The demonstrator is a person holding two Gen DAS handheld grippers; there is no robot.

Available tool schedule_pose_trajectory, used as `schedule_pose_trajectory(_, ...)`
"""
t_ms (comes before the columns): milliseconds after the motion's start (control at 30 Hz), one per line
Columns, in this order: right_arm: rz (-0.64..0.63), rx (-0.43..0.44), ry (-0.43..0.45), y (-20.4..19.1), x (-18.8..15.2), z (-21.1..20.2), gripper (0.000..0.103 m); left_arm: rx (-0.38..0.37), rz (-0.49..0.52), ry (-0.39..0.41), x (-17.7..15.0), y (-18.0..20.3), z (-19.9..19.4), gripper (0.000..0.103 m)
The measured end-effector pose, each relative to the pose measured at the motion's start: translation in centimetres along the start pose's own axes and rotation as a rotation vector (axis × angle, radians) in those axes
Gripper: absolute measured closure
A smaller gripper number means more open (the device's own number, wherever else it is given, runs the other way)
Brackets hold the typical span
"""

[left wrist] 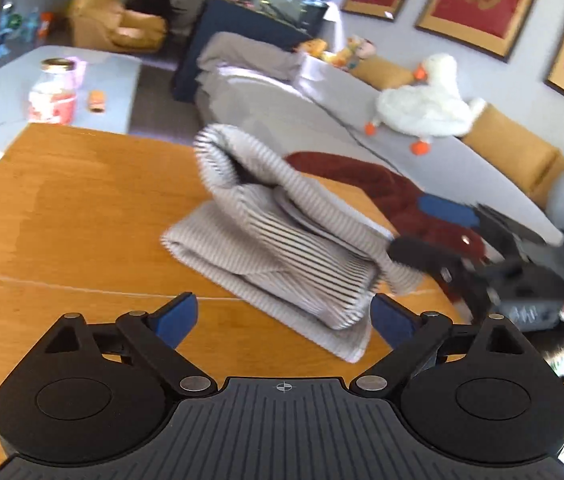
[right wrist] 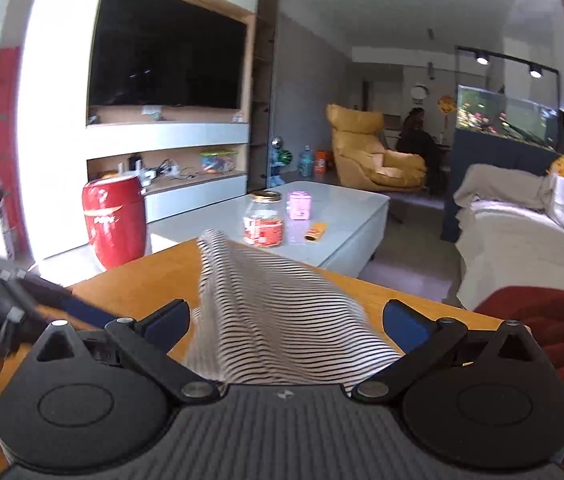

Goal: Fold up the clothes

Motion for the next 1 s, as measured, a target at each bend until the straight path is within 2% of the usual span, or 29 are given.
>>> schedule_pose_trajectory(67, -0.084, 0.018, -0.026, -2.2, -0.1, 1.2, 0.0, 0.049, -0.075, 0.033, 0.8, -1.8, -0.8, 0.006)
schedule_pose_trajectory(133, -0.132, 0.016, -0.059, -3.3, -0.4, 2.6, 0.001, 0.064, -0.123, 0.045, 1.1, -2.7, -1.4, 0.006)
schedule_pose_trajectory(200, -0.159, 0.008, -0.094, -3.6, -0.8, 3.9, 0.031, 0.074, -0.15, 0.055, 1.2, -3.5, -2.1, 0.006)
schedule_pose_trajectory(233, -0.165, 0.008, -0.107, -3.6, -0.8, 4.4, 0.051, 0.078, -0.154, 0.059, 1.2, -3.8, -2.5, 0.006)
schedule_pose_trajectory(267, -0.141, 0.023, -0.096, -2.8, -0.3, 4.1, 0.059, 0.081, -0.15, 0.062, 1.2, -4.0, -2.8, 0.005)
schedule_pose_trajectory(367, -0.206, -0.003, -0.056, -1.7, 1.8, 2.5, 0.07, 0.09, -0.148, 0.062, 1.3, -4.2, -3.1, 0.005)
schedule_pose_trajectory(433, -0.366, -0.039, -0.059, -2.9, 2.2, 2.1, 0.073, 0.092, -0.151, 0.066, 1.6, -4.2, -3.0, 0.005)
schedule_pose_trajectory(500, -0.462, -0.026, -0.102, -5.2, 1.2, 2.8, 0.073, 0.068, -0.137, 0.096, 2.6, -3.2, -2.9, 0.005)
schedule_pose_trajectory(567, -0.557, -0.017, -0.142, -7.6, 0.2, 3.4, 0.072, 0.013, -0.111, 0.138, 3.7, -1.3, -3.1, 0.005)
schedule_pose_trajectory(667, -0.69, -0.07, -0.151, -12.0, -1.8, 4.1, 0.065, -0.075, -0.065, 0.195, 5.5, 1.9, -3.0, 0.008)
schedule_pose_trajectory(800, -0.669, -0.106, -0.155, -13.0, -1.9, 4.2, 0.062, -0.141, 0.009, 0.199, 7.1, 5.6, 0.1, 0.009)
schedule_pose_trajectory(900, -0.596, -0.076, -0.144, -11.9, -1.2, 3.6, 0.058, -0.075, 0.022, 0.11, 6.9, 5.4, 4.5, 0.021)
schedule_pose_trajectory(933, -0.562, -0.061, -0.14, -11.3, -0.9, 3.3, 0.052, -0.048, 0.022, 0.075, 6.8, 5.2, 6.0, 0.026)
schedule_pose_trajectory(967, -0.495, -0.041, -0.137, -10.3, -0.5, 2.8, 0.04, -0.023, 0.02, 0.05, 6.3, 4.6, 7.0, 0.029)
schedule_pose_trajectory(1000, -0.428, -0.021, -0.134, -9.3, -0.1, 2.3, 0.033, 0.003, 0.018, 0.025, 5.9, 4.0, 7.9, 0.03)
Point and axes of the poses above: each gripper's, at about its wrist camera, not at the fingertips, and z roughly the way its jaws point, y to its right, x to its top, the point moved 2 cm from there along z, roughly the way its jaws point, and after that the axes turned 13 degrees about -z, right-handed, at the moved point
